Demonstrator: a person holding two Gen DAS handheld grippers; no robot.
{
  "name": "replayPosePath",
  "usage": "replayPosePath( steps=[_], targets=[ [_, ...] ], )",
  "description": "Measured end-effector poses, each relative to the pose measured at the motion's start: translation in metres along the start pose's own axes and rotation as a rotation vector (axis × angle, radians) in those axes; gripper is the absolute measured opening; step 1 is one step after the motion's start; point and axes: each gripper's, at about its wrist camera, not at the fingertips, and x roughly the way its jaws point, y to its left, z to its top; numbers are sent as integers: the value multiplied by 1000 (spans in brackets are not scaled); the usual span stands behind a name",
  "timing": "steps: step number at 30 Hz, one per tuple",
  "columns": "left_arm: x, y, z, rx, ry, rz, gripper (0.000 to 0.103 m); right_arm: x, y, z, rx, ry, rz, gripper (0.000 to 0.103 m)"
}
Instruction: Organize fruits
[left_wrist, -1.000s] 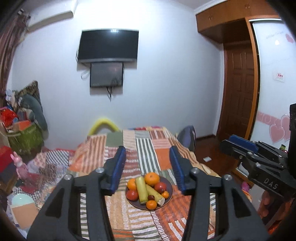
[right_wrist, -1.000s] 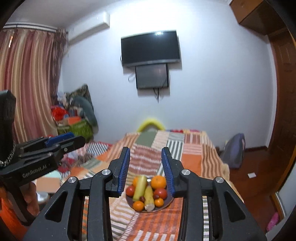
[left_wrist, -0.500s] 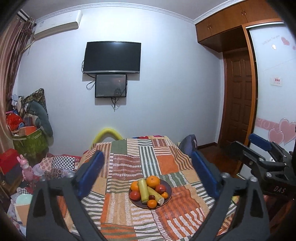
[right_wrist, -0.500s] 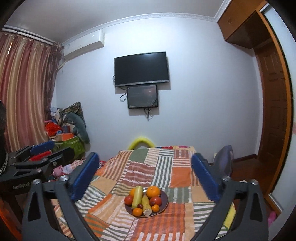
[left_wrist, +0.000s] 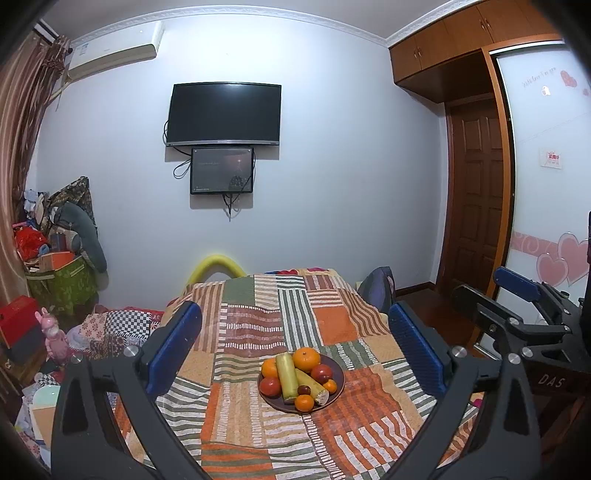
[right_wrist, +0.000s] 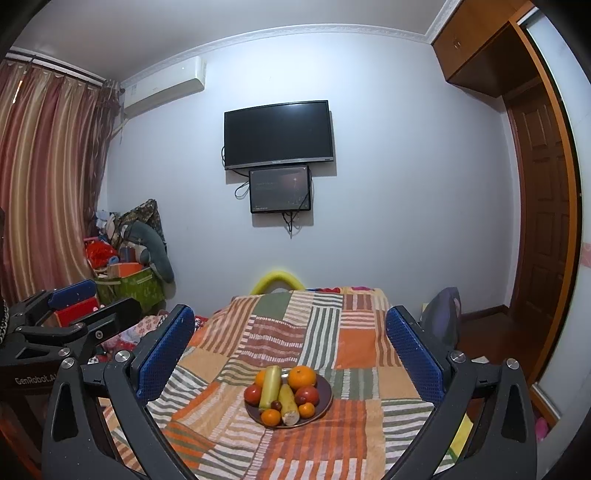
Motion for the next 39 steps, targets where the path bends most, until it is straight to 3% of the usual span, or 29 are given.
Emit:
replayPosePath(
  steps=[39],
  targets=[
    [4,2,-1,0,-2,-8,103,-7,3,2,-8,-10,-9,103]
  ],
)
